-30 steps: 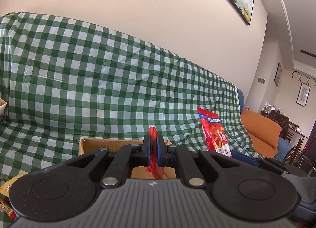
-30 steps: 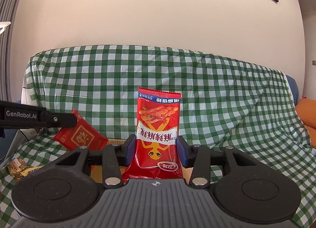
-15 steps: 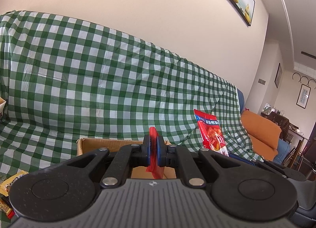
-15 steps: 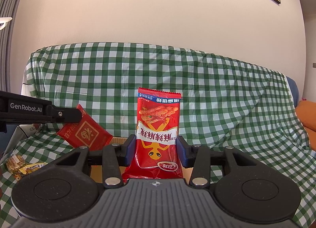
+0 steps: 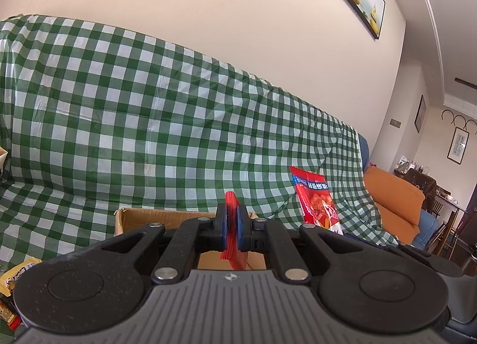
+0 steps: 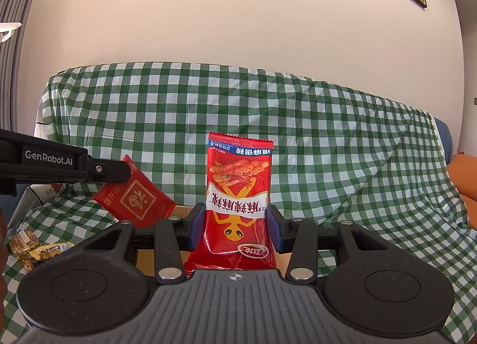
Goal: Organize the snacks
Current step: 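Hold both tools above the box and open them to drop the packs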
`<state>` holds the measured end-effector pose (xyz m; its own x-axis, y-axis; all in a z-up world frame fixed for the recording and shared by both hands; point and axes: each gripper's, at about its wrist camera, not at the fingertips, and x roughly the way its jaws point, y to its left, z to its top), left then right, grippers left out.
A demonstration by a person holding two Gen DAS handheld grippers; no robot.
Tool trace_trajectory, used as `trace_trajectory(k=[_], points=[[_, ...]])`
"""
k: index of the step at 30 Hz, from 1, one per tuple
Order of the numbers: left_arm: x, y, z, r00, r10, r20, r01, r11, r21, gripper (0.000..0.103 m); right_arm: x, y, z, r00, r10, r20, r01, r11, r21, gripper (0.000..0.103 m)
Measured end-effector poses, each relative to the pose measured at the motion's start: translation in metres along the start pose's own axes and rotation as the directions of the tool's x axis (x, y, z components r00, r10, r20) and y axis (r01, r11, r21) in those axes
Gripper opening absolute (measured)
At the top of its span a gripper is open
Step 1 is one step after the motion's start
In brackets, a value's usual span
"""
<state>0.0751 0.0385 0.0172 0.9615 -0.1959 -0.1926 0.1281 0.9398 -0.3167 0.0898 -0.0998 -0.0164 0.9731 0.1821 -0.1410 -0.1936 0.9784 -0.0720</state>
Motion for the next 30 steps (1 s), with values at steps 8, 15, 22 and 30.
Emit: trace_trajectory(k=[8,15,22,30], points=[[0.0001,0.0002,0.0001,1.000,0.000,0.001,0.000,1.000,0.000,0.006,0.0014,0.0005,0.0011,1.000,0.004,-0.004,-0.004,1.000,-0.007,0.046],[-0.0001,0.0005,0.0001,1.000,-0.001,0.001,0.001,1.000,-0.001,0.006,0.0018,0.0002,0.0014,1.000,0.005,-0.006,-0.005,1.000,-0.010,0.046],[0.0004,0.0007,0.0001,1.000,-0.001,0.002,0.001,1.000,-0.001,0.006,0.0026,0.0003,0.0023,1.000,0.008,-0.009,-0.008,1.000,-0.014,0.046],[0.0024,0.0025,0.0005,1.000,0.000,-0.005,0.000,1.000,-0.011,0.008,0.0073,0.0011,0.0043,0.999,0.026,-0.030,-0.026,0.999,-0.023,0.046]])
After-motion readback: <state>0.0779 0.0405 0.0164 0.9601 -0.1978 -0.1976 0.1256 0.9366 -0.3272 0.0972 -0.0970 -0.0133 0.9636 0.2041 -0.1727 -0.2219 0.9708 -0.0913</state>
